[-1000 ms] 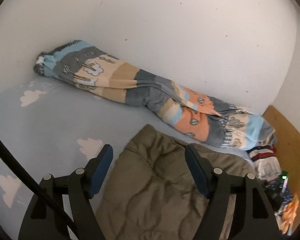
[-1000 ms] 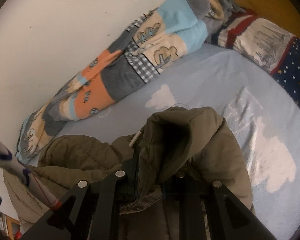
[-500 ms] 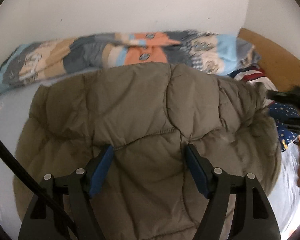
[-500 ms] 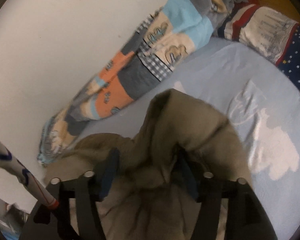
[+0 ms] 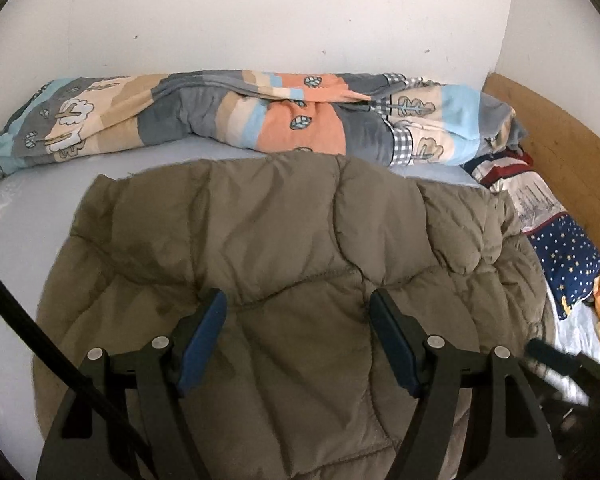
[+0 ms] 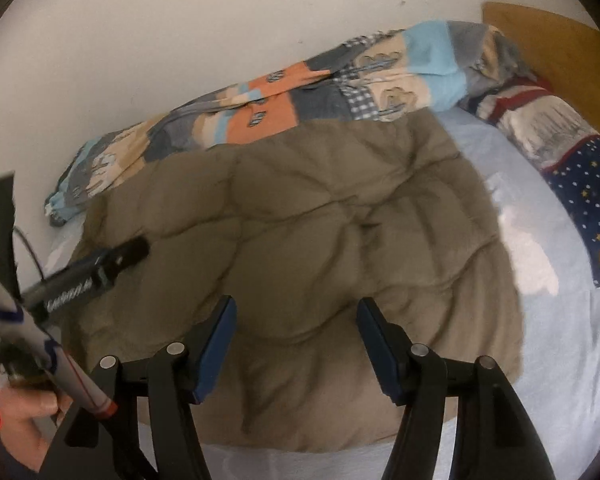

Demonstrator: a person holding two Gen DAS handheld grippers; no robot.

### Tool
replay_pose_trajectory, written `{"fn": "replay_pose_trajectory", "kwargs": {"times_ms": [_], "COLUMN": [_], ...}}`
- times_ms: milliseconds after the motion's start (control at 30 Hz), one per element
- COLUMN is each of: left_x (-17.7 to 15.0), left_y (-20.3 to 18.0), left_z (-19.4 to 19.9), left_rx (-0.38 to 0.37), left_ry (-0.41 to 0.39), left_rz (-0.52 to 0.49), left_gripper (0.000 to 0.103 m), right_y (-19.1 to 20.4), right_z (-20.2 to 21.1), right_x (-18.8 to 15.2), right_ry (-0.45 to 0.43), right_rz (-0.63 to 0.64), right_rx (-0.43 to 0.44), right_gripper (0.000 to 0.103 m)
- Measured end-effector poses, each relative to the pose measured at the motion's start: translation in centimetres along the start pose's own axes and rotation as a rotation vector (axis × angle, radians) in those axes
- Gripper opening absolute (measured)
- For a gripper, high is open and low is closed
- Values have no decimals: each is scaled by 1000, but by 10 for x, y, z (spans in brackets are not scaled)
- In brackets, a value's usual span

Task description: Fold large clothes

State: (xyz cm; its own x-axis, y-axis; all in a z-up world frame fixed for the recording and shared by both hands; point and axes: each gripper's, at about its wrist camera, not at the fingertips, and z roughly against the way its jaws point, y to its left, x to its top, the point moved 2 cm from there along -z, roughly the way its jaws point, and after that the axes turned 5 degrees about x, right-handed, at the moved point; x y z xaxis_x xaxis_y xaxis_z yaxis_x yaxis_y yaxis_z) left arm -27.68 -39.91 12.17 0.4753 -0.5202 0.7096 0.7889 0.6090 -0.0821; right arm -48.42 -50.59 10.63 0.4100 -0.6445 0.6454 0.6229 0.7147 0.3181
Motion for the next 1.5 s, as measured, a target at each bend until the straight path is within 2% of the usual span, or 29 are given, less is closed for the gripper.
{"fn": "replay_pose_trajectory", "kwargs": {"times_ms": [133,233,300,333,400,533,600,767,867,933,1100,1200,1500], "left_x": [7,3,-2,-5,-12,-25,-26,-27,-28,-28,-28,-28,-29], "left_y": [11,19,19,18,10,4,4,6,5,5,4,4,3], "left_z": [16,13,8,6,0,-25,-29,-30,-32,-35,-38,-38,-37], "left_rx": [-26,-73,-98,-106,-81,42,62,63,75,81,94,98,106], "left_ry": [-30,29,67,81,94,133,134,132,129,131,128,127,120], "left_rz": [15,28,33,25,-30,-106,-100,-83,-78,-75,-88,-88,-93], "left_gripper": [73,73,73,73,73,74,75,77,80,81,82,82,83], "right_y": [30,15,-2,-9,-19,-27,-23,-13,-5,1,6,0,2], "right_z": [-20,-54,-69,-72,-73,-68,-61,-37,-43,-54,-70,-72,-73], "right_x": [-6,-5,1,6,10,12,14,23,21,17,7,7,6], "right_ry": [46,92,69,52,37,62,61,-10,10,54,99,104,109], "right_rz": [117,102,71,67,53,11,12,35,35,43,90,59,73], "right_rx": [14,-6,-18,-32,-63,-41,-45,-30,-6,18,-22,4,-8], "right_gripper": [67,64,61,59,45,45,45,47,49,50,57,58,60]}}
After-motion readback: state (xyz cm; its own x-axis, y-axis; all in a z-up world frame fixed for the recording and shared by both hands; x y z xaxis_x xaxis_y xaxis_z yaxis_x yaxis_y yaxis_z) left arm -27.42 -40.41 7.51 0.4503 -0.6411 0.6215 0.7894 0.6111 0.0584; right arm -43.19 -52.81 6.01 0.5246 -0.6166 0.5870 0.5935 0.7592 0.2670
